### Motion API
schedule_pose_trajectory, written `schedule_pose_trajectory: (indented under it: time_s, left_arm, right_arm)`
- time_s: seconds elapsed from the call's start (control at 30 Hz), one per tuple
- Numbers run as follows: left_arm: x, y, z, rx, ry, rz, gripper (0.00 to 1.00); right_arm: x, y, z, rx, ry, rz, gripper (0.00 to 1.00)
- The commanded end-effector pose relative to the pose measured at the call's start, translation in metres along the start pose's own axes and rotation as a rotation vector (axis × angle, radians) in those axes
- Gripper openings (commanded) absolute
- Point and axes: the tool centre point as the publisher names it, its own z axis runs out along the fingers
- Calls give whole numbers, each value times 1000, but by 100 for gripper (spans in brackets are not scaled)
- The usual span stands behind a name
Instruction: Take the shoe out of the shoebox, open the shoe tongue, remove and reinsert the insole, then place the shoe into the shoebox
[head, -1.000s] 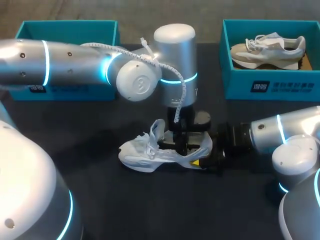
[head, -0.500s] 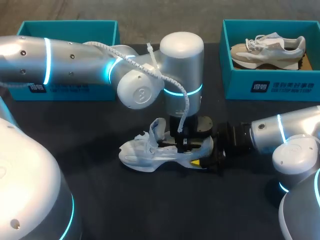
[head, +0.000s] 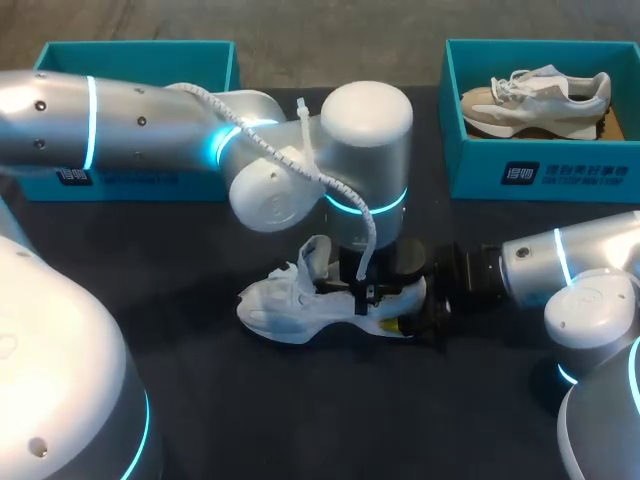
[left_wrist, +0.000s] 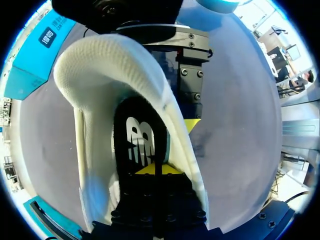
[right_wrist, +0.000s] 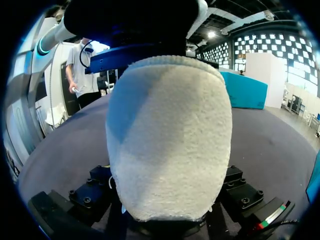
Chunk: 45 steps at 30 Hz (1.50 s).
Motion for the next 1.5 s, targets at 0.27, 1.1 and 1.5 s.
schedule_pose_trajectory:
  time_s: [0.27, 1.1, 1.5]
  left_arm:
    - [5, 13, -20, 89, 45, 24, 0]
    - [-9, 35, -46, 359, 185, 12, 0]
    - [-11, 33, -57, 464, 253, 37, 0]
  right_arm:
    - [-2, 0, 0, 5, -1, 2, 0]
    - [-2, 0, 0, 5, -1, 2, 0]
    - [-2, 0, 0, 5, -1, 2, 0]
